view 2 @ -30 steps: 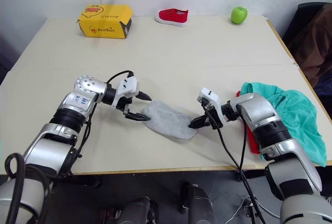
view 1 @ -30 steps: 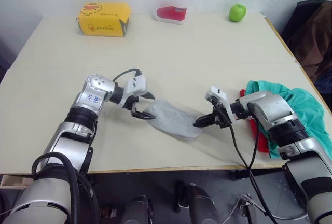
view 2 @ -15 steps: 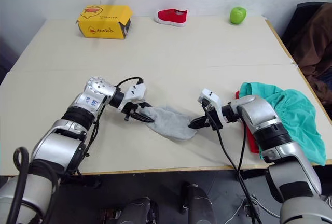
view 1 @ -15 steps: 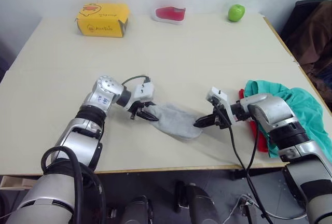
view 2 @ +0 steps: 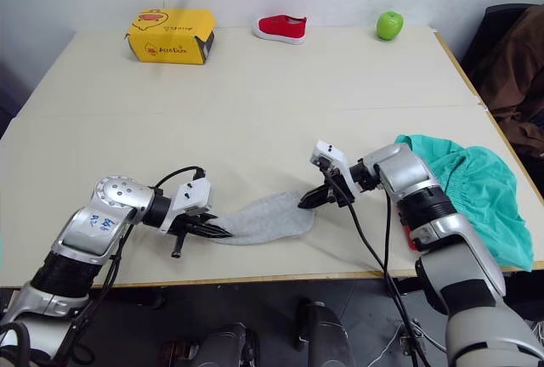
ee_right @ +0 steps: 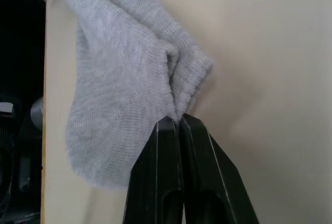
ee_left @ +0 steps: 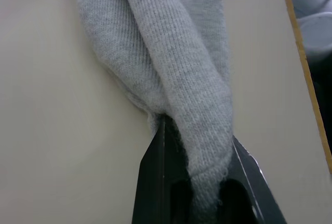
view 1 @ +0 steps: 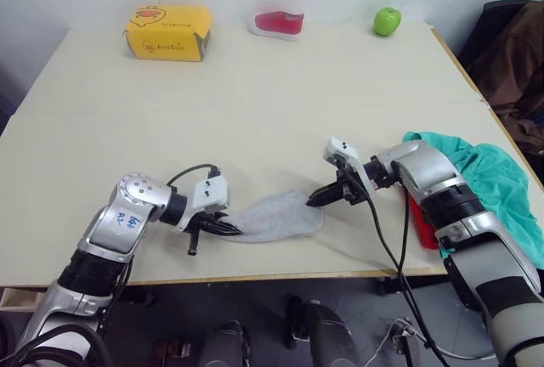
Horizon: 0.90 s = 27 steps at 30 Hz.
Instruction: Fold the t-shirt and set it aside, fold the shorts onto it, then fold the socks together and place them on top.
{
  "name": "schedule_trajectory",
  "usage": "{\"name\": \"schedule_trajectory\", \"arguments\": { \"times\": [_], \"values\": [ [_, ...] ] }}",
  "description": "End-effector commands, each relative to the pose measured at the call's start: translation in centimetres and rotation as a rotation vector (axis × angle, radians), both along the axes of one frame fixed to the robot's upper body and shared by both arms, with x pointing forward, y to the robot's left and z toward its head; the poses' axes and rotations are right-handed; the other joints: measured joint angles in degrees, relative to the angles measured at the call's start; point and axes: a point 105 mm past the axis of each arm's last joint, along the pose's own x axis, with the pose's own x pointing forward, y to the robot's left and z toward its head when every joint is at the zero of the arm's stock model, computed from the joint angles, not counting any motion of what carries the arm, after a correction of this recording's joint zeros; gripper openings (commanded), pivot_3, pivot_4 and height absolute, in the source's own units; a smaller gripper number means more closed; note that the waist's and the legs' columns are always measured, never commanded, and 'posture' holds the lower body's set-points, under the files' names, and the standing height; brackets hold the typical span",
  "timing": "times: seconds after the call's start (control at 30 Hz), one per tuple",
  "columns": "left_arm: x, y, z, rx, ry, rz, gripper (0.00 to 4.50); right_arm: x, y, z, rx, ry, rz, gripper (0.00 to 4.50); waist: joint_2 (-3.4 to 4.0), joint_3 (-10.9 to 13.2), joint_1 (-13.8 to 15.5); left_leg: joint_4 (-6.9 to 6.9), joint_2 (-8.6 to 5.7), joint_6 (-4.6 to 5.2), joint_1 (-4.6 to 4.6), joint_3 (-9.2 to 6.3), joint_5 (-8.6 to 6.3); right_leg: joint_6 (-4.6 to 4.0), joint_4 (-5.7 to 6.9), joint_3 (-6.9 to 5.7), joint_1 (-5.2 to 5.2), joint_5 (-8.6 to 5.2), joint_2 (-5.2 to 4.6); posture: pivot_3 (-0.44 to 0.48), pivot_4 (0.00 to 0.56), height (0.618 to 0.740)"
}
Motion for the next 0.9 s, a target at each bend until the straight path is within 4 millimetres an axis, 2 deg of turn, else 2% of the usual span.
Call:
{"name": "schedule_trajectory", "arguments": {
  "times": [0.03,0.1,0.17,0.27,0.33,0.4,0.57,0.67,0.83,0.9],
  "values": [
    [0.1,0.4,-0.7,0.028,-0.015,0.067,0.01,0.4,0.2,0.5,-0.006,-0.032,0.032,0.0,0.0,0.0,0.3,0.0,0.0,0.0,-0.01,0.0,0.0,0.0,0.0,0.0,-0.01,0.0,0.0,0.0,0.15,0.74],
    [0.2,0.5,-0.8,0.024,-0.017,0.088,0.01,0.9,0.3,0.3,-0.007,-0.052,0.006,0.0,0.0,0.0,0.5,0.01,0.0,0.0,0.0,0.01,0.0,0.0,0.0,0.0,0.0,0.0,-0.01,0.0,0.15,0.74],
    [0.3,0.5,-0.7,0.012,-0.017,0.099,0.72,1.2,0.3,0.4,-0.004,-0.07,-0.015,0.0,0.01,0.0,0.5,0.01,0.0,0.0,0.05,0.01,0.0,0.0,0.01,0.01,0.03,0.0,-0.01,0.0,0.15,0.74],
    [0.4,0.8,0.0,0.009,-0.034,0.099,1.51,1.4,-0.1,0.9,0.022,-0.088,-0.045,0.7,0.01,0.0,0.5,0.02,0.0,0.0,0.06,0.0,0.0,0.0,0.02,0.01,0.04,0.0,-0.01,0.0,0.15,0.74],
    [0.3,1.2,0.9,0.006,-0.052,0.096,2.07,1.1,-0.7,1.4,0.04,-0.1,-0.054,1.36,0.01,0.0,0.5,0.02,0.01,0.0,0.04,0.0,0.0,0.0,0.02,0.01,0.02,0.0,-0.01,0.0,0.15,0.74],
    [0.2,1.6,1.7,-0.001,-0.062,0.102,2.09,0.7,-1.1,2.0,0.063,-0.123,-0.069,2.01,0.01,0.0,0.6,0.0,0.02,0.0,-0.02,-0.04,0.0,-0.01,0.01,0.0,-0.02,0.0,0.0,0.0,0.15,0.74],
    [-0.5,2.5,3.6,-0.023,-0.086,0.121,2.09,-0.8,-2.1,3.5,0.102,-0.202,-0.11,2.01,0.04,0.0,0.6,-0.03,0.02,-0.01,-0.07,-0.03,0.0,0.0,-0.04,-0.01,-0.06,0.0,0.0,0.0,0.15,0.74],
    [-0.6,2.5,4.0,-0.054,-0.092,0.14,2.09,-1.9,-2.2,3.9,0.116,-0.231,-0.131,2.01,0.06,0.0,0.7,-0.04,0.02,-0.02,-0.05,-0.03,-0.01,0.0,-0.04,0.0,-0.05,0.0,0.01,0.0,0.15,0.74],
    [0.0,1.6,4.5,-0.122,-0.088,0.161,2.09,-3.0,-1.0,4.6,0.173,-0.317,-0.147,2.01,0.05,0.0,0.7,-0.03,0.0,-0.05,-0.03,-0.02,-0.02,0.0,-0.05,0.0,-0.02,0.0,0.01,0.0,0.15,0.74],
    [-0.1,1.3,4.6,-0.13,-0.088,0.139,1.47,-3.6,-0.4,4.7,0.179,-0.336,-0.125,1.37,0.05,0.0,0.7,-0.04,0.0,-0.05,-0.04,-0.02,-0.02,0.0,-0.05,0.0,-0.04,0.0,0.03,0.0,0.15,0.74]
  ]
}}
